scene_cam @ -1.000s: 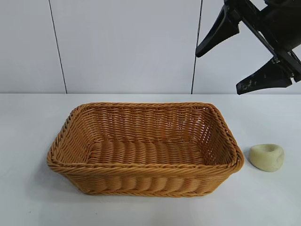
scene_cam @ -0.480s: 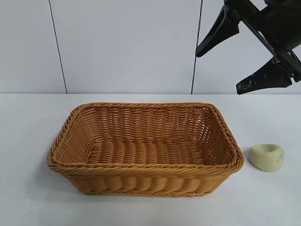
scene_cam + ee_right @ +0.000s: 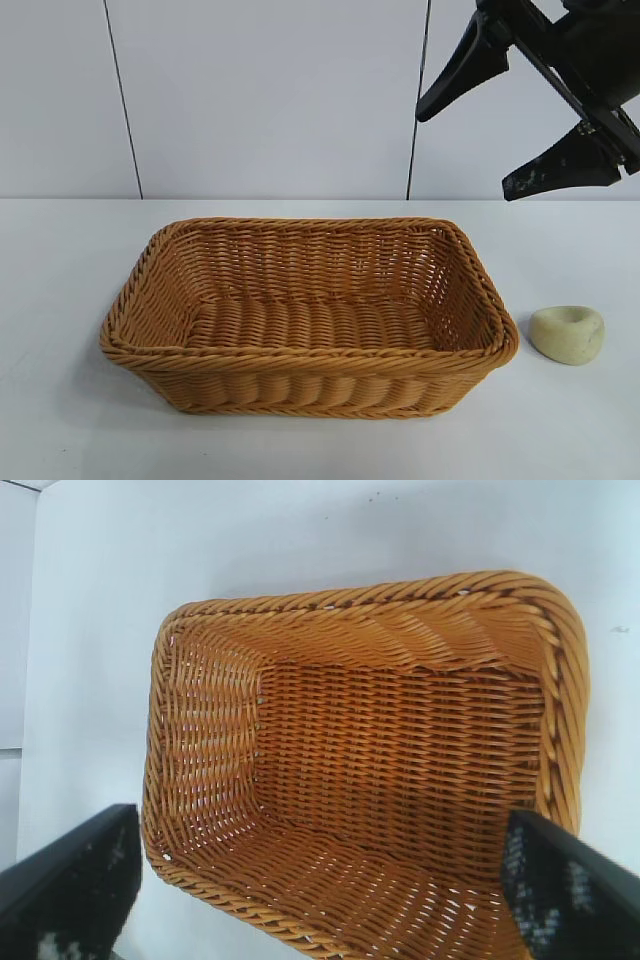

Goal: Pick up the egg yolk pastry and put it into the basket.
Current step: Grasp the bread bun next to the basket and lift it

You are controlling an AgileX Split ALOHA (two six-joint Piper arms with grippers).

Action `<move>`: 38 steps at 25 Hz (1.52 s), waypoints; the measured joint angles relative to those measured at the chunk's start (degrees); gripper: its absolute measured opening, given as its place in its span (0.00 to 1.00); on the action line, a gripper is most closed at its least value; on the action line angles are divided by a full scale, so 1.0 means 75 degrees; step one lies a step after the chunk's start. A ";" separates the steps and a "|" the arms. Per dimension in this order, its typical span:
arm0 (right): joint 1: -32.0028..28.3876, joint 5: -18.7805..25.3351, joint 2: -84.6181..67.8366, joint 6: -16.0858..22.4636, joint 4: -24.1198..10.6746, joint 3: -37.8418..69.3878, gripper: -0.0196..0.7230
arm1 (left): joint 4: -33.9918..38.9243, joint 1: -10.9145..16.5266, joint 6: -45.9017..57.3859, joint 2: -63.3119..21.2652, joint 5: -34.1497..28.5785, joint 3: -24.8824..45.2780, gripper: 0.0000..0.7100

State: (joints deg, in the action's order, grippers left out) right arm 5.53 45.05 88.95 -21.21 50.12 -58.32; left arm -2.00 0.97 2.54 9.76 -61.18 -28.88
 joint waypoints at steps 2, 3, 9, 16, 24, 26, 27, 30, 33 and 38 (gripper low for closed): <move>0.0000 0.0000 0.0000 0.0000 -0.0053 0.0000 0.96 | -0.0008 0.0027 0.0000 -0.0390 0.0005 0.0006 0.98; 0.0000 0.0000 0.0000 0.0000 -0.0122 0.0000 0.96 | -0.0008 0.0041 0.0000 -0.0589 0.0005 0.0006 0.98; 0.0000 0.0000 0.0000 0.0565 -0.1244 -0.0018 0.96 | 0.0009 0.0041 0.0000 -0.1337 -0.0017 0.0008 0.98; 0.0000 0.0195 0.0024 0.2641 -0.4385 -0.0454 0.96 | 0.0010 0.0041 0.0000 -0.1343 -0.0032 0.0008 0.98; -0.0509 0.0449 0.0601 0.3108 -0.5202 -0.0526 0.96 | 0.0017 0.0041 0.0000 -0.1343 -0.0032 0.0008 0.98; -0.0569 0.0404 0.0901 0.3092 -0.5212 -0.0526 0.96 | 0.0017 0.0041 0.0000 -0.1343 -0.0032 0.0008 0.98; -0.0574 0.0356 0.1073 0.3085 -0.5223 -0.0526 0.96 | 0.0017 0.0041 0.0000 -0.1343 -0.0032 0.0008 0.98; -0.0574 0.0036 0.1628 0.3068 -0.5197 -0.0526 0.96 | 0.0017 0.0041 0.0000 -0.1343 -0.0040 0.0008 0.98; -0.0574 -0.0293 0.2207 0.3063 -0.5170 -0.0526 0.96 | 0.0017 0.0041 0.0000 -0.1343 -0.0040 0.0008 0.98; -0.0574 -0.0853 0.2944 0.3063 -0.5170 -0.0526 0.96 | 0.0017 0.0041 0.0000 -0.1343 -0.0047 0.0008 0.98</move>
State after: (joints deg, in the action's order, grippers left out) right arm 1.22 38.66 111.03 1.77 11.34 -62.27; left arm -1.87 1.27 2.54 -0.32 -61.53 -28.82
